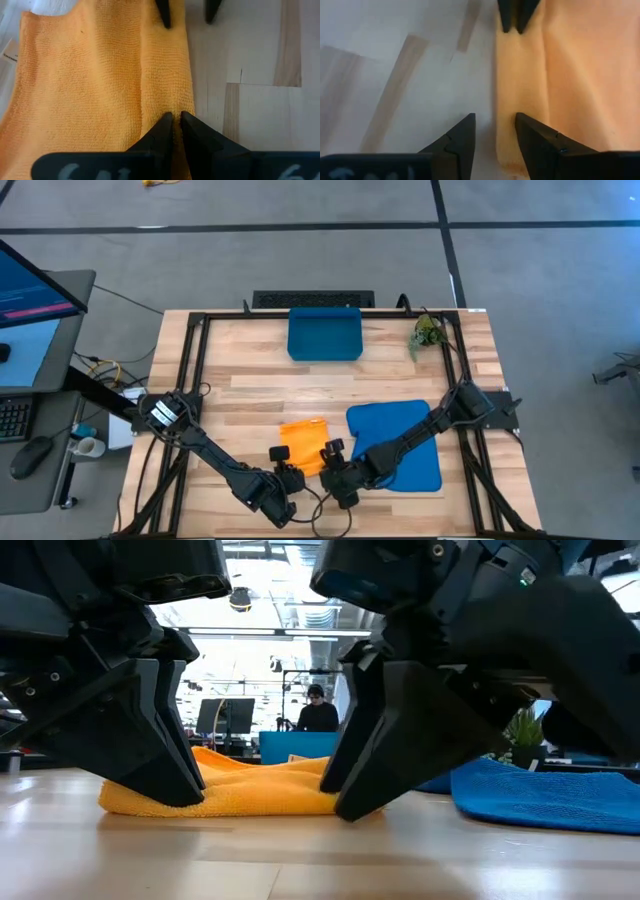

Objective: Roll microfiber towels into tight, uniform cylinder then place into a basket
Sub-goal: Roll the yellow microfiber cloth

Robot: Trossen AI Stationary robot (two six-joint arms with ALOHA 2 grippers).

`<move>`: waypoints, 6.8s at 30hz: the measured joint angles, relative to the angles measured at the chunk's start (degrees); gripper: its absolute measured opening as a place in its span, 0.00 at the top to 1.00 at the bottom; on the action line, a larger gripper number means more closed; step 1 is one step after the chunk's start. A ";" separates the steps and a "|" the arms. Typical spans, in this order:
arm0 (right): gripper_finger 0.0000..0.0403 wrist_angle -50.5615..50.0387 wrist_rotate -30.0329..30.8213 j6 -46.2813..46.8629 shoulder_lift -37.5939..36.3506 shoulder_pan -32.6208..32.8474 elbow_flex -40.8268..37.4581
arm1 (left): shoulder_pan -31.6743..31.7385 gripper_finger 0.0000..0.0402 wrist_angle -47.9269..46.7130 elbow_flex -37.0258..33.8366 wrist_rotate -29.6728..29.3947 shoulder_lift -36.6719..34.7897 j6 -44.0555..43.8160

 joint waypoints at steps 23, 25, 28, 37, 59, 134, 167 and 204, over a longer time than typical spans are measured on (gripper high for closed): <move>0.65 -2.96 -0.05 7.39 0.34 -2.60 0.30 | -0.59 0.92 0.04 -0.12 -1.15 -0.69 3.42; 0.69 -3.56 -1.72 8.49 0.34 -3.38 0.34 | -1.20 0.92 -0.79 -0.18 -2.06 -1.41 3.48; 0.78 -3.19 -2.86 9.87 1.33 -4.15 0.36 | -2.17 0.92 -1.41 -0.22 -3.21 -2.64 3.50; 0.97 -3.11 -5.92 12.00 1.61 -4.81 0.37 | -2.67 0.92 -3.07 -0.22 -5.22 -3.56 3.50; 0.92 -2.61 -9.10 14.15 1.54 -5.33 0.28 | -0.72 0.51 -3.32 -0.09 -0.75 -3.69 8.47; 0.95 4.87 -48.37 35.59 2.33 -13.90 0.00 | -4.77 0.74 -7.39 6.99 8.12 -7.73 5.39; 0.95 4.95 -48.00 33.40 2.26 -13.56 0.09 | 1.66 0.74 -3.45 -0.87 3.95 -4.72 -2.10; 0.69 2.08 -42.10 24.07 -6.47 -8.15 0.00 | 5.33 0.74 -5.44 -0.83 16.59 -4.92 -11.19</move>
